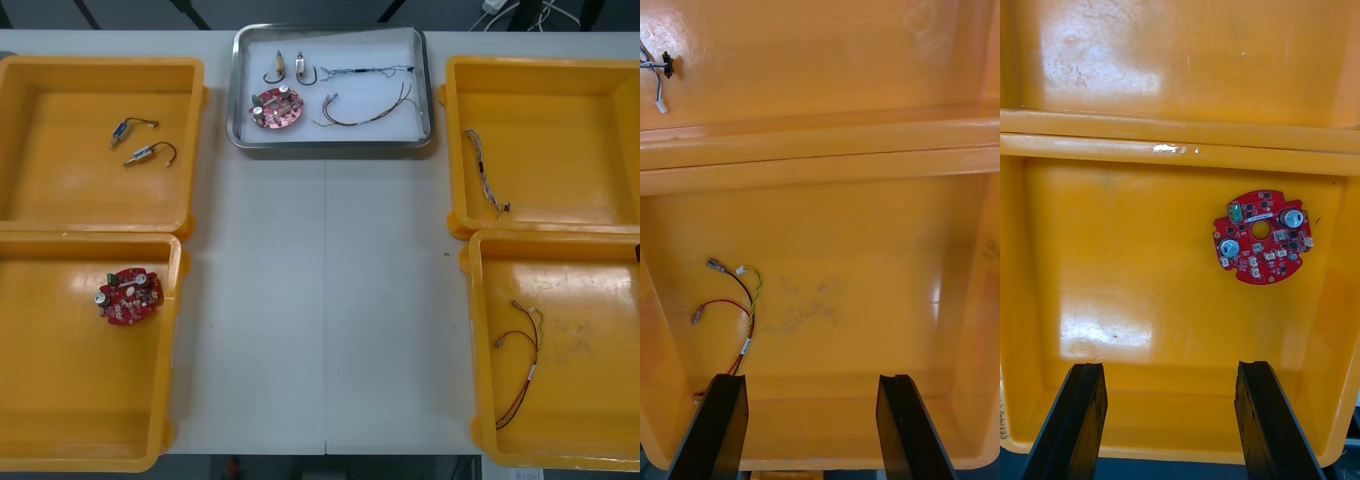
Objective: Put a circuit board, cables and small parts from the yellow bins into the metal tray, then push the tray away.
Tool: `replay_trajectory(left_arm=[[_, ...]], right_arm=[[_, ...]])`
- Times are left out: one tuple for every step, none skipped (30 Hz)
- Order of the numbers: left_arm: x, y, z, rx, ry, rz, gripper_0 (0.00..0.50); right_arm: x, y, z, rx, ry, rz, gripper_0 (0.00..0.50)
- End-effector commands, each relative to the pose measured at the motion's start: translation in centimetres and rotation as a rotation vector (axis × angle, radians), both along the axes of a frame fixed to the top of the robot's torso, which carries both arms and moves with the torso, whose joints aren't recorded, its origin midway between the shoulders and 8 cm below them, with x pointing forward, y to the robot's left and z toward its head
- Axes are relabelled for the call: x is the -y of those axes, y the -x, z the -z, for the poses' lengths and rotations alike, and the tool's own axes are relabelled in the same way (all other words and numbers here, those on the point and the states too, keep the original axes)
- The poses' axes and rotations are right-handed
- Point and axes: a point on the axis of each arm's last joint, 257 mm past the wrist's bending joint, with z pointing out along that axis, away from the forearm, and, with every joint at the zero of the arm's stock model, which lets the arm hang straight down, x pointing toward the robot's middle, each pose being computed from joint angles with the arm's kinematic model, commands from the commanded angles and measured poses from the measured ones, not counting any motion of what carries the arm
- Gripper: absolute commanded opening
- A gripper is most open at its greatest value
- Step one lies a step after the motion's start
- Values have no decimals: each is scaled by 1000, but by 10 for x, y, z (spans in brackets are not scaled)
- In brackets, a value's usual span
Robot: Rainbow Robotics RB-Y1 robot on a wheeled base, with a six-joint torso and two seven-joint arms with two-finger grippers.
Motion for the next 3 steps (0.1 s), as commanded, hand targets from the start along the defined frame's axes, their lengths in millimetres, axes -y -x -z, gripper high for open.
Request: replay_trajectory(left_arm=[[-13, 2, -15, 26, -39, -48, 500], [-13, 2, -15, 26, -39, -48, 500], [-13, 2, -15, 26, -39, -48, 500]], right_arm=[[12, 3, -16, 24, 27, 36, 500], [12, 3, -16, 24, 27, 36, 500], [12, 3, -16, 24, 27, 36, 500]])
